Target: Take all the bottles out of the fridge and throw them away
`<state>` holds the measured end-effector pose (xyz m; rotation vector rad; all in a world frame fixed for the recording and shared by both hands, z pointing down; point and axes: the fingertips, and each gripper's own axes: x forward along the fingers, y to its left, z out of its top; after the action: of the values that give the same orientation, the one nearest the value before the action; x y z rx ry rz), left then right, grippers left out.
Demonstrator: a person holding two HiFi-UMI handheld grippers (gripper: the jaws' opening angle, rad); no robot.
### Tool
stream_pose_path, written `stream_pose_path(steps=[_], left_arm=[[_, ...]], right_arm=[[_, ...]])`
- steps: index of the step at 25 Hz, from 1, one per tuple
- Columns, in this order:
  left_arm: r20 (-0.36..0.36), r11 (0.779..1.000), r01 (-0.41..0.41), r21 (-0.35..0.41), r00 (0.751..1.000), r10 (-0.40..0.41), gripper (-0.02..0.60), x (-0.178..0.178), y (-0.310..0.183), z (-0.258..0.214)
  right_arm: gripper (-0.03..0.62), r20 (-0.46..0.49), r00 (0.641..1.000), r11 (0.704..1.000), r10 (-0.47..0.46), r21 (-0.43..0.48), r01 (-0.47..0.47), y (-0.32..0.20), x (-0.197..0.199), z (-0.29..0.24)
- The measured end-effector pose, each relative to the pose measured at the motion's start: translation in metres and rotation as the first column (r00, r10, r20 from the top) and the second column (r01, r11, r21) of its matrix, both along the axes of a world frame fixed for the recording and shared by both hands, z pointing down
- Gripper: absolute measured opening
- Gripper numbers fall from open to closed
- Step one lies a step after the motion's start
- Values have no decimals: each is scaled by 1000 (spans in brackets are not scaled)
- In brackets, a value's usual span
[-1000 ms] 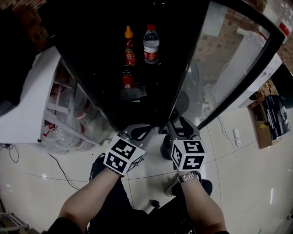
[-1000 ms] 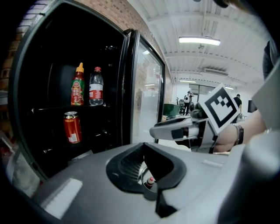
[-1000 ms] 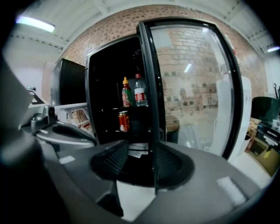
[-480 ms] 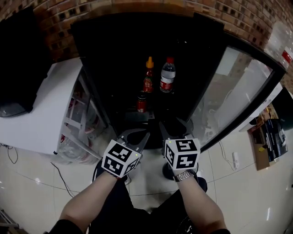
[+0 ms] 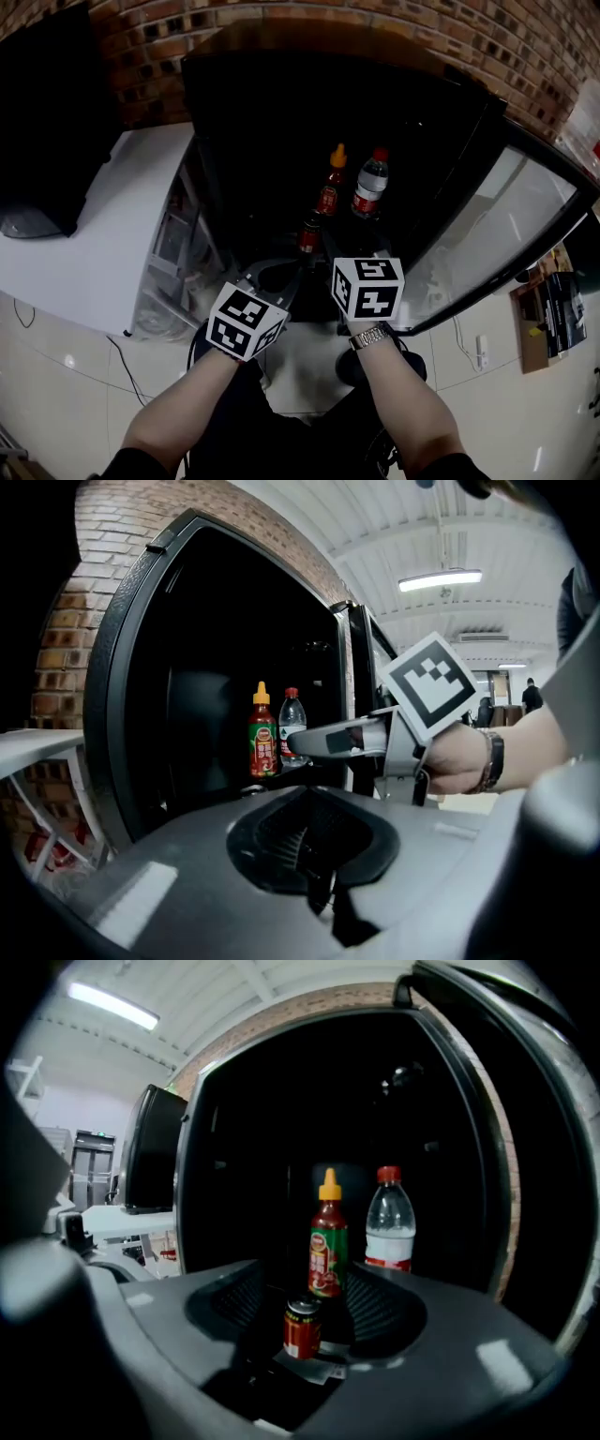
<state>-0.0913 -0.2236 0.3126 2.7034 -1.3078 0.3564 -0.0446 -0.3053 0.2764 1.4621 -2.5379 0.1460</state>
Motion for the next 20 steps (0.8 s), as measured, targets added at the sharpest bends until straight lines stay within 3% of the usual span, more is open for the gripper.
stream_pose_path(steps=[20], left_arm=[[-16,1000,4,0,1000,-4,4,-20,-52,2]], right_arm=[[272,-73,994,996,83,-34,-86,-85,-20,21]])
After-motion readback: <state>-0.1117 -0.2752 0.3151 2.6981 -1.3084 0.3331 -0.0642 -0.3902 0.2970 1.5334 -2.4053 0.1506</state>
